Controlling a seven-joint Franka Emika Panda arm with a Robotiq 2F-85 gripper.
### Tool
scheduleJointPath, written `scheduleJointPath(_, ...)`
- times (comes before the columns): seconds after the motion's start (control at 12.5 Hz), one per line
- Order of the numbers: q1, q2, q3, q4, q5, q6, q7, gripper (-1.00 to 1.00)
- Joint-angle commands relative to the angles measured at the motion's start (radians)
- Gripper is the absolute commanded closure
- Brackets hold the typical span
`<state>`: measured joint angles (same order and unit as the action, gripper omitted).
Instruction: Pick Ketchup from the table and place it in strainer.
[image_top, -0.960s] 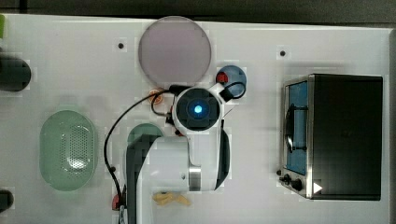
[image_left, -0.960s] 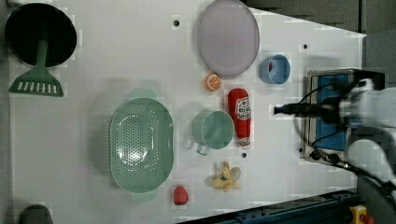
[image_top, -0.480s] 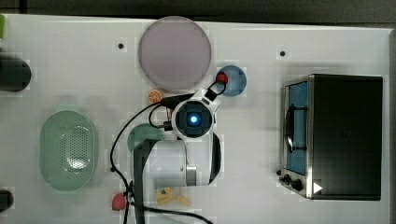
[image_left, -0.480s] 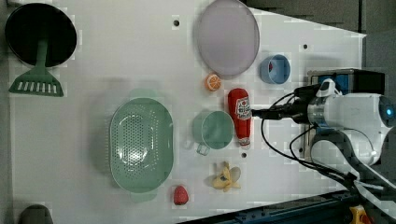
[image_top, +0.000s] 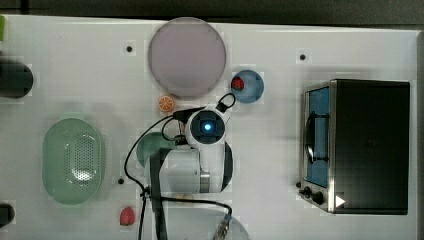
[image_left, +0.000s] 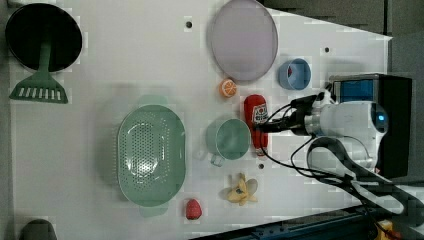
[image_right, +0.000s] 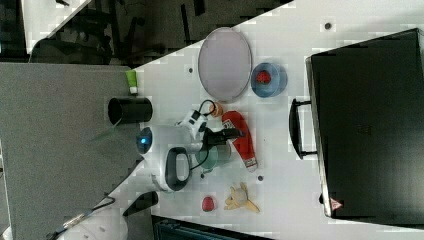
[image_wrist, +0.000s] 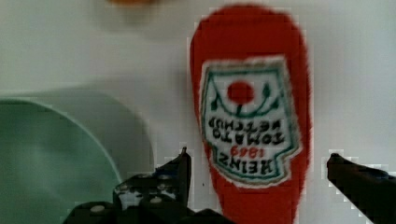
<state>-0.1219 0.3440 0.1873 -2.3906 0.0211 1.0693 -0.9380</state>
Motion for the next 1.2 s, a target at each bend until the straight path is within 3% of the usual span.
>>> scheduleJointPath(0.08, 0.005, -0.001, -0.001, -0.002, 0.004, 0.033, -0.037, -0.93)
scheduleJointPath(0.32, 0.006, 0.008, -0.008, -0.013, 0.004, 0.09, -0.037, -0.2)
scheduleJointPath(0.4, 0.006, 0.003, -0.005, -0.014, 0.004, 0.089, -0.037, -0.09)
scheduleJointPath(0.8, 0.004, -0.143, -0.013, -0.006, 0.004, 0.032, -0.037, -0.09)
scheduleJointPath(1.2, 0.009, -0.382, 0.01, 0.043, 0.006, -0.301, -0.032, -0.09)
